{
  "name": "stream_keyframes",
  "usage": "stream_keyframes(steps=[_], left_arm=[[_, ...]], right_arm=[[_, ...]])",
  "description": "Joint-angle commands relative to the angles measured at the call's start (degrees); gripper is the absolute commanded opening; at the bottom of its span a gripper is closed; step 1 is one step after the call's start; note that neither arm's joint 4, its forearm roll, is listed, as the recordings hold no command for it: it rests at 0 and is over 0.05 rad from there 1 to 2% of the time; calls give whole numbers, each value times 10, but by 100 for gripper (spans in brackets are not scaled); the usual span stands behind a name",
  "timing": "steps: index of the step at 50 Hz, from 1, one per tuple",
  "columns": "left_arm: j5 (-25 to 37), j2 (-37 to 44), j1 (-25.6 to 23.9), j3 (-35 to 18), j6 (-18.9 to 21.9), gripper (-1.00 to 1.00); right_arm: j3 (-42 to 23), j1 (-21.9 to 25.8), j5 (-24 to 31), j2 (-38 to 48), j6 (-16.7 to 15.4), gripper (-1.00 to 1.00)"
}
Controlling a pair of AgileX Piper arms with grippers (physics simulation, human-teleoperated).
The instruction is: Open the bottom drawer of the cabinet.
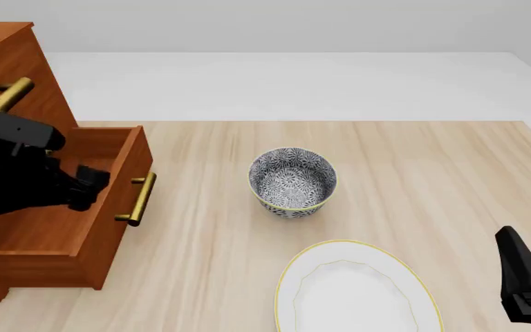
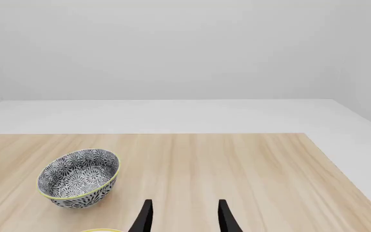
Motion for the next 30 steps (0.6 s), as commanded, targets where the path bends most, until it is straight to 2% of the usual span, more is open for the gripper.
stream_keyframes(steps=[1,30], left_arm=[[-18,19,9,14,-14,100],[-75,76,20,59,-47,100]], right_arm=[[0,0,0,0,0,100],[0,0,0,0,0,100]])
